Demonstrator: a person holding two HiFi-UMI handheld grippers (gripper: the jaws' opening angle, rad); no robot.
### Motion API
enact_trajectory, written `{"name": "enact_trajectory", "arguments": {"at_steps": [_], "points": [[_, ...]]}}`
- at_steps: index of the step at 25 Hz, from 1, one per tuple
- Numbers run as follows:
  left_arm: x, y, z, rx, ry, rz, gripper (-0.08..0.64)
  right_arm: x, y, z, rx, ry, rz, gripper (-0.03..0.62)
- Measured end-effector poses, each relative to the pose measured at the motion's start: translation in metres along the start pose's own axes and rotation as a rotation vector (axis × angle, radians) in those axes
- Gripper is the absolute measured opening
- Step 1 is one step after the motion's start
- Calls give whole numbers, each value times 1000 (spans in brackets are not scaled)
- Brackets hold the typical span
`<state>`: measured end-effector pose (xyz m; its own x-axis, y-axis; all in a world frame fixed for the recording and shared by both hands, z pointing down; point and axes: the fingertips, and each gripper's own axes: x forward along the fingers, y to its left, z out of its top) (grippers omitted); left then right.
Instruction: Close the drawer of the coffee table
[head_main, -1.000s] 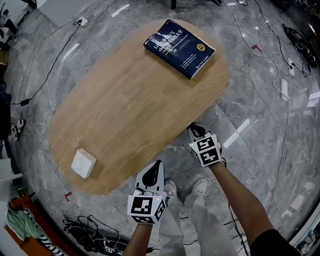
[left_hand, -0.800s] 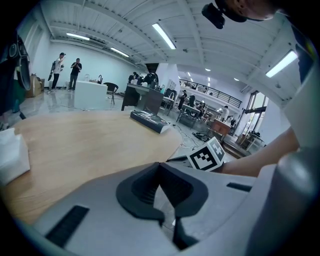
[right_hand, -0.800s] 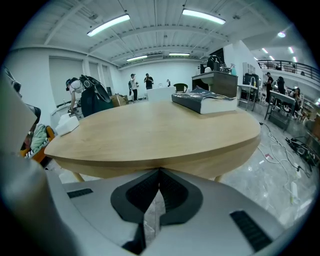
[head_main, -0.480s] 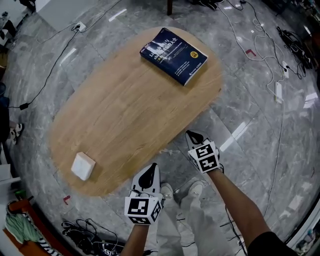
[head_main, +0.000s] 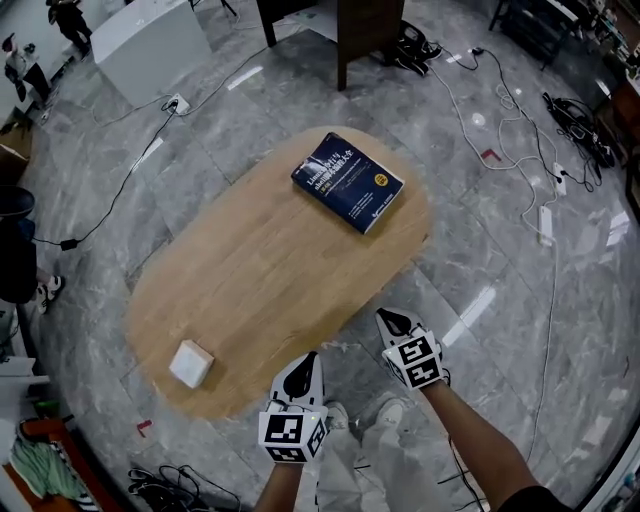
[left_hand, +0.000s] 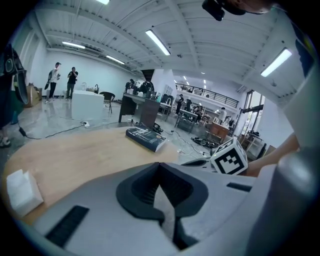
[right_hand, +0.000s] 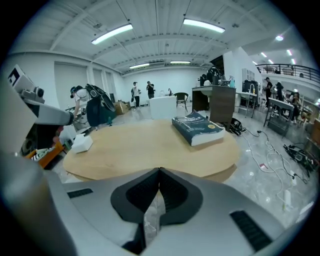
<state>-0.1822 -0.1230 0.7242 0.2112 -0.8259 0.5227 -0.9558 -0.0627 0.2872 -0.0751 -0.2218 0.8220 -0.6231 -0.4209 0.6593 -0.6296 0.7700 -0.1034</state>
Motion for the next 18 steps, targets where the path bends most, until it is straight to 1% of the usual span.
{"name": "enact_trajectory", "arguments": {"at_steps": [3,6,10,13,18], "points": [[-8,2,13,-1,0,22,2,-19,-2,18,4,-16,2,12],[-16,-1,31,36,6,19,2,-35,2,38,13,-36,7,12],[-28,-11,60,60,-19,18,2,-59,7,66,14,-64,9,12],[-34,-23,82,108,-40,19,2,-75,10,85,15,-88,12,12],[-45,-49,113,91,-73,-8,2,-104,16,114,2,-115,23,12]]}}
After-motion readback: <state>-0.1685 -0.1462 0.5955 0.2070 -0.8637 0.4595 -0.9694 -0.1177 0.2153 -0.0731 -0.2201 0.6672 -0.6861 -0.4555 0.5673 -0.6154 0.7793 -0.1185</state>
